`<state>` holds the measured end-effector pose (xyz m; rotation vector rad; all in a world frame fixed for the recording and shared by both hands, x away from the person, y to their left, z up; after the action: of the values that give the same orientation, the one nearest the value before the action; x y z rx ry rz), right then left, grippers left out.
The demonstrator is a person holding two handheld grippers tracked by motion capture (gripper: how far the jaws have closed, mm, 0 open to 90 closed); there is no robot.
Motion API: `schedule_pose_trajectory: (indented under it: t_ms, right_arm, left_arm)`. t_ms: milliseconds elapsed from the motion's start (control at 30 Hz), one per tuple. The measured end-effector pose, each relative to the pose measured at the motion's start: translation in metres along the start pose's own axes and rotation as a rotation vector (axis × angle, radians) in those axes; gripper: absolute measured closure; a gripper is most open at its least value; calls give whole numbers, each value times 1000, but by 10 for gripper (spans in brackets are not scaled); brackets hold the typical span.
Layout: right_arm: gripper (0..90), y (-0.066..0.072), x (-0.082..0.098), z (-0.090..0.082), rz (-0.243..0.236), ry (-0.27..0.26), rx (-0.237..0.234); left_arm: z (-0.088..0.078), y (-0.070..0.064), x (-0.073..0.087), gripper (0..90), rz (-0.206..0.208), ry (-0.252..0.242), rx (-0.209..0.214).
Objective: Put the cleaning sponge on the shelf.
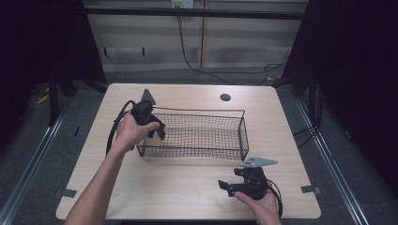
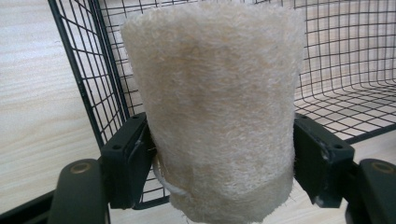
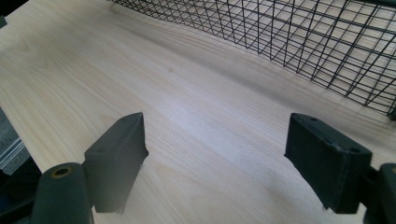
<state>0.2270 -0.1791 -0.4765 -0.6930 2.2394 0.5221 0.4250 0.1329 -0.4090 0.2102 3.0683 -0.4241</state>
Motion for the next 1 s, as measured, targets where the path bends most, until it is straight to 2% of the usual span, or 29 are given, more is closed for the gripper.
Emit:
schedule_pose_trajectory:
  t_ms: [67,400,533,667,800,1000]
  right_arm:
    - [200,0,0,0,1,1,4]
    - [199,0,0,0,-3,5,1]
    - [200,0,0,0,-1,4,2]
    - [200,0,0,0,-1,3,2]
    - [199,0,0,0,0,4,2]
    - [199,0,0,0,-1,1,3]
  left_arm:
    - [1,-1,-1,285,4,12,7]
    - [11,1,-3,283,-4,18,-38]
    - [16,0,-3,283,8,37,-34]
    - [20,0,-3,283,-5,38,-35]
    - [24,0,-3,283,0,45,-32]
    - [32,1,-3,282,-2,57,-47]
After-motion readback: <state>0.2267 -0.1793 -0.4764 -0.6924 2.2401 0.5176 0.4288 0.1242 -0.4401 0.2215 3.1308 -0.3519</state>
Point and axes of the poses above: each handheld gripper's, and its own axes: z roughly forward along the jaws, x roughly out of its underside, y roughly to its left, the point moved 2 cm from there along z, roughly forward along the jaws, and after that the axes turned 7 degrees about -z, right-handed, at the moved point
